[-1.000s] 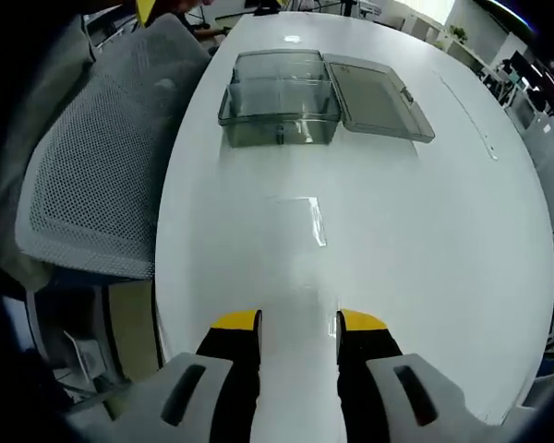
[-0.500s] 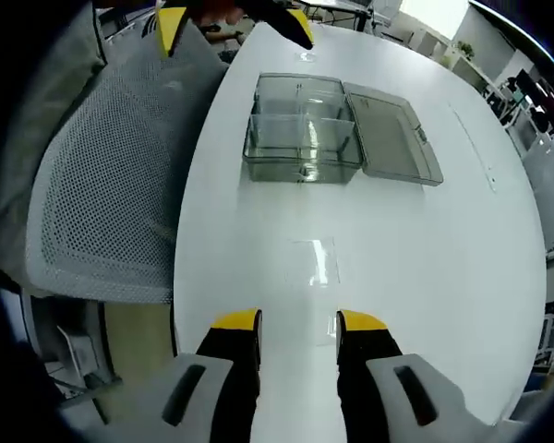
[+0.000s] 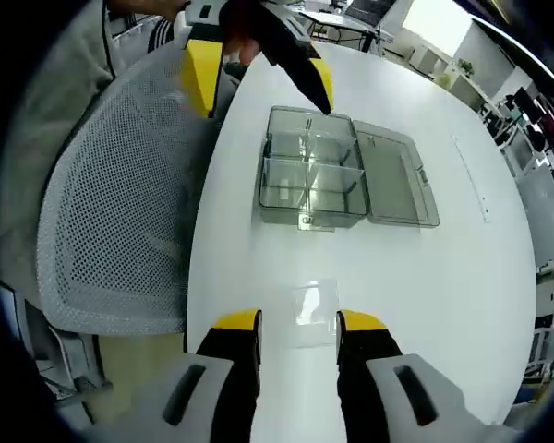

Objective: Insert the divider into the dual guide fixture by aligning both edges with the guide slots and pushing it downward to the bottom, including one-sided entry, uneven engagement, binding, and posture correction.

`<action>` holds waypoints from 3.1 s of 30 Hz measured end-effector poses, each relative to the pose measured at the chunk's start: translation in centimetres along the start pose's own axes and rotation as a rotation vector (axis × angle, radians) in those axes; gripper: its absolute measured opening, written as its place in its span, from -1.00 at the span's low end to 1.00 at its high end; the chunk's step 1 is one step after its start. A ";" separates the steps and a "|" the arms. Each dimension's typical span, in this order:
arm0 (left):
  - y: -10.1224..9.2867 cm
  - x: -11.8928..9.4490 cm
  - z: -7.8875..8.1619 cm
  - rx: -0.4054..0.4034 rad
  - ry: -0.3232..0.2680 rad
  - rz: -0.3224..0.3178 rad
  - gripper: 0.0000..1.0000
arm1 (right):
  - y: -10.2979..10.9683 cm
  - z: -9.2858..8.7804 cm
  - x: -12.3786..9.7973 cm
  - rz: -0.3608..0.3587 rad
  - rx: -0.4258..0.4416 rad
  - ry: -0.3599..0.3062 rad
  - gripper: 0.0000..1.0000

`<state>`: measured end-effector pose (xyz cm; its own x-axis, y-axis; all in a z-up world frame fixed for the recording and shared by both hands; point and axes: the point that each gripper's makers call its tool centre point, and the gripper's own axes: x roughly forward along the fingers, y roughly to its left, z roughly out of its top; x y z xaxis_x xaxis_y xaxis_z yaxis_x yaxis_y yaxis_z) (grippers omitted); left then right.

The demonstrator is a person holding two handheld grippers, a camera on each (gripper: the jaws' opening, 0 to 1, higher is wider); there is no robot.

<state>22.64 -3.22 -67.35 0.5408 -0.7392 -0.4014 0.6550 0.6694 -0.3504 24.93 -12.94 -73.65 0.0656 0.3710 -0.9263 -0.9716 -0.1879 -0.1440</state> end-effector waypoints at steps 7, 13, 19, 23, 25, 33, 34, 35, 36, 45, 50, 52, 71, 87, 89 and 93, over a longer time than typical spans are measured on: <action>-0.5 0.8 -0.4 -0.024 0.014 -0.017 -0.15 | 0.2 1.9 -0.7 -0.019 -0.013 -0.036 -0.45; -0.9 1.5 -0.6 -0.064 0.022 -0.025 -0.23 | 0.1 3.9 -1.1 -0.036 -0.036 -0.068 -0.45; -0.7 1.6 -0.5 -0.109 0.017 -0.020 -0.35 | 0.4 5.6 -1.2 -0.042 -0.062 -0.090 -0.45; -0.9 1.6 -0.4 -0.130 0.012 -0.024 -0.43 | 0.4 6.4 -1.4 -0.049 -0.069 -0.104 -0.45; -0.9 1.6 -0.5 -0.135 0.013 -0.022 -0.47 | 0.4 6.7 -1.5 -0.053 -0.075 -0.111 -0.45; -0.9 1.6 -0.3 -0.187 -0.001 -0.024 -0.56 | 0.5 7.8 -1.8 -0.064 -0.092 -0.130 -0.45; -0.8 1.5 -0.3 -0.196 -0.001 -0.023 -0.57 | 0.5 8.0 -1.8 -0.065 -0.091 -0.133 -0.45; -0.8 1.5 -0.4 -0.199 0.000 -0.021 -0.59 | 0.6 8.1 -1.8 -0.066 -0.091 -0.136 -0.45; -0.8 1.5 -0.4 -0.202 0.003 -0.022 -0.62 | 0.6 8.2 -1.8 -0.067 -0.092 -0.138 -0.45; -0.7 1.3 -0.5 -0.248 0.000 -0.017 -0.74 | 0.7 9.0 -2.0 -0.078 -0.100 -0.152 -0.45; -0.7 1.3 -0.4 -0.287 -0.005 -0.021 -0.77 | 0.8 9.3 -2.1 -0.079 -0.106 -0.155 -0.45; -0.6 1.3 -0.5 -0.291 -0.004 -0.020 -0.78 | 0.8 9.5 -2.1 -0.081 -0.109 -0.156 -0.45; -0.7 1.2 -0.3 -0.390 -0.018 -0.021 -0.95 | 0.9 10.0 -2.2 -0.097 -0.118 -0.160 -0.45; -0.3 0.9 -0.2 -0.529 -0.041 -0.032 -1.00 | 0.5 10.3 -2.3 -0.125 -0.145 -0.142 -0.43; -0.4 0.5 0.0 -0.513 -0.043 -0.033 -1.00 | 0.5 10.3 -2.4 -0.126 -0.147 -0.145 -0.45; -0.2 0.5 0.1 -0.514 -0.050 -0.034 -1.00 | 0.3 10.4 -2.5 -0.133 -0.145 -0.151 -0.44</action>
<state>22.80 -3.74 -67.36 0.5568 -0.7552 -0.3460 0.3356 0.5855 -0.7379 22.08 -4.45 -67.73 0.1459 0.5309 -0.8348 -0.9132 -0.2522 -0.3200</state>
